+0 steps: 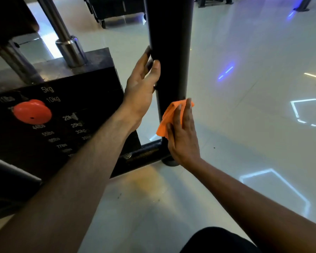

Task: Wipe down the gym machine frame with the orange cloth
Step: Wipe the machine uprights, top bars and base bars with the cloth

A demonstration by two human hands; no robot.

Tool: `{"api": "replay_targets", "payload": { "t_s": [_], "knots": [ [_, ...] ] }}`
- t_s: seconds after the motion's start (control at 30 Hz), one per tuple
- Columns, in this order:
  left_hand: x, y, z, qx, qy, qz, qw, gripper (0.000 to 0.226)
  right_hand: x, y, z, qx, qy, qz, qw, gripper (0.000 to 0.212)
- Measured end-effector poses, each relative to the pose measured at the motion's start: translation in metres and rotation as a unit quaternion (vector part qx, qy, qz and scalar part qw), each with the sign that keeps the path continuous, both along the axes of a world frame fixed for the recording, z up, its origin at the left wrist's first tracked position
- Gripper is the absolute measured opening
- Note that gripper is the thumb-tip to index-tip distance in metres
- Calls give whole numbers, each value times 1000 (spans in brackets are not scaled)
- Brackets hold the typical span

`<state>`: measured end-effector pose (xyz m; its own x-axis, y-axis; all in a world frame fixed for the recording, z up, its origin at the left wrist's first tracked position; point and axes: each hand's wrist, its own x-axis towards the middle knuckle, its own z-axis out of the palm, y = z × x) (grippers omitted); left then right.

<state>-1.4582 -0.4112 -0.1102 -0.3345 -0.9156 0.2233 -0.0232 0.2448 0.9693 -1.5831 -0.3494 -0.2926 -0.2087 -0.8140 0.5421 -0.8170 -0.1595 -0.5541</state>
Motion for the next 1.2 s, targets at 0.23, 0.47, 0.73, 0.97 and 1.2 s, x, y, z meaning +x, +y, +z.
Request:
{"api": "replay_targets", "payload": {
  "t_s": [0.23,0.47,0.73,0.97,1.2],
  "knots": [
    [3,-1,-5,26,15,-26,999,45,16,-23,86,-124,-66,-23,990,69],
    [-3,2,-7,17,26,-24,999,45,10,10,-25,41,-2,1,999,100],
    [-6,3,-16,41,23,-17,999,46,15,-12,59,-74,-98,-15,992,70],
    [-2,3,-17,54,51,-15,997,45,14,5,4,-1,-37,3,999,83],
    [-3,9,-29,95,69,9,993,36,15,-6,42,-57,-85,-6,995,74]
  ]
}}
